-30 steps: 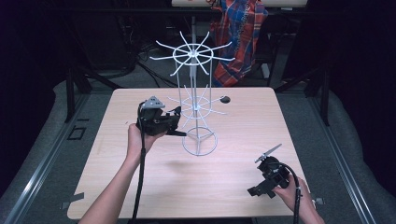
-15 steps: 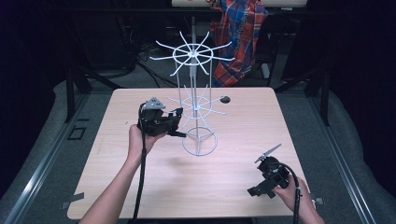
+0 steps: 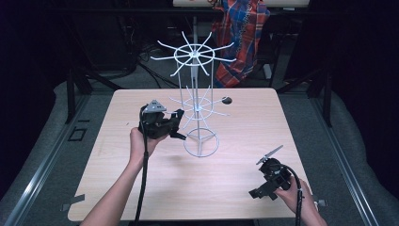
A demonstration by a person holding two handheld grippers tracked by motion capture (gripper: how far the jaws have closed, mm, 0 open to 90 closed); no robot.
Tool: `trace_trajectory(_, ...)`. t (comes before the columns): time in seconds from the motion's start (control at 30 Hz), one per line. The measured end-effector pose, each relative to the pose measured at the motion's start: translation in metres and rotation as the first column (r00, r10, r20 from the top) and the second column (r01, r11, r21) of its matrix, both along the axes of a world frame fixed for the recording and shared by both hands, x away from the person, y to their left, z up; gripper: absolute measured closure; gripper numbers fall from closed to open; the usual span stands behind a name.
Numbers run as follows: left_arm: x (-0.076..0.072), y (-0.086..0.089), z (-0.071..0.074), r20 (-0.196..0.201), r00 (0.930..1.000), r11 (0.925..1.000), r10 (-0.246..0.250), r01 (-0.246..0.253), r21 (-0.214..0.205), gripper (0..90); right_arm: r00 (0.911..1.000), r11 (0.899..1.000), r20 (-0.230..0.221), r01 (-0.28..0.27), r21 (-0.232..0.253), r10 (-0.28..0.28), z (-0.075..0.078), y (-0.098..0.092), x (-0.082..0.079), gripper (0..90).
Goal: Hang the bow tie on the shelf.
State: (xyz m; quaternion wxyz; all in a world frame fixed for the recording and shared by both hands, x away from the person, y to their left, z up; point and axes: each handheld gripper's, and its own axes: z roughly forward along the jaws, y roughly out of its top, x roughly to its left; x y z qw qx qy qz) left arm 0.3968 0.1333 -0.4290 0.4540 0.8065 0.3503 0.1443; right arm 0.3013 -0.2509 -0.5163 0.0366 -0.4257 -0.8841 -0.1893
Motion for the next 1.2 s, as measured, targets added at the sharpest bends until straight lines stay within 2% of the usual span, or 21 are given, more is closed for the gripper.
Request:
trace_trajectory(0.27,0.0018,0.0009,-0.0044,-0.005,1.0,1.0,0.005,-0.005,0.002,87.7,1.0,1.0,-0.007,0.001,0.0,-0.001,0.0001,-0.0002,0.0,6.0)
trace_trajectory(0.37,0.0019,0.0012,-0.0051,-0.006,1.0,1.0,0.007,-0.007,0.005,87.0,1.0,1.0,-0.002,-0.008,-0.026,0.008,0.0012,-0.0007,0.0005,6.1)
trace_trajectory(0.4,0.0019,0.0011,-0.0052,-0.005,1.0,1.0,0.007,-0.007,0.006,86.8,1.0,1.0,0.005,0.0,-0.008,0.0,0.0007,-0.0002,-0.0002,6.0)
trace_trajectory(0.5,0.0023,0.0015,-0.006,-0.005,0.9999,0.9999,0.01,-0.01,0.004,86.2,1.0,1.0,0.001,0.001,-0.005,-0.001,0.0014,-0.0003,-0.0004,6.1)
trace_trajectory(0.73,0.002,0.0021,-0.0065,-0.005,1.0,1.0,0.008,-0.008,-0.001,84.4,1.0,1.0,0.002,-0.006,-0.013,0.006,0.0022,-0.0014,-0.0002,6.1)
trace_trajectory(0.83,0.0014,0.002,-0.0063,-0.012,0.9999,0.9998,0.007,-0.007,-0.017,83.6,1.0,1.0,0.001,-0.005,-0.012,0.005,0.0019,-0.0011,-0.0001,6.0)
trace_trajectory(0.93,0.0017,0.0022,-0.0063,-0.011,0.9999,0.9998,0.01,-0.011,-0.015,83.6,1.0,1.0,0.0,0.009,0.007,-0.009,0.0008,0.0001,-0.0006,6.0)
trace_trajectory(1.07,0.0029,0.0037,-0.0081,-0.025,0.9996,0.9997,0.016,-0.017,-0.015,82.7,1.0,1.0,0.001,-0.005,-0.014,0.005,0.0018,-0.0011,0.0,5.9)
trace_trajectory(1.2,0.0023,0.0038,-0.0065,-0.017,0.9997,0.9999,0.016,-0.016,-0.006,79.7,1.0,1.0,0.004,0.003,-0.002,-0.003,0.0018,-0.0011,-0.0006,5.9)
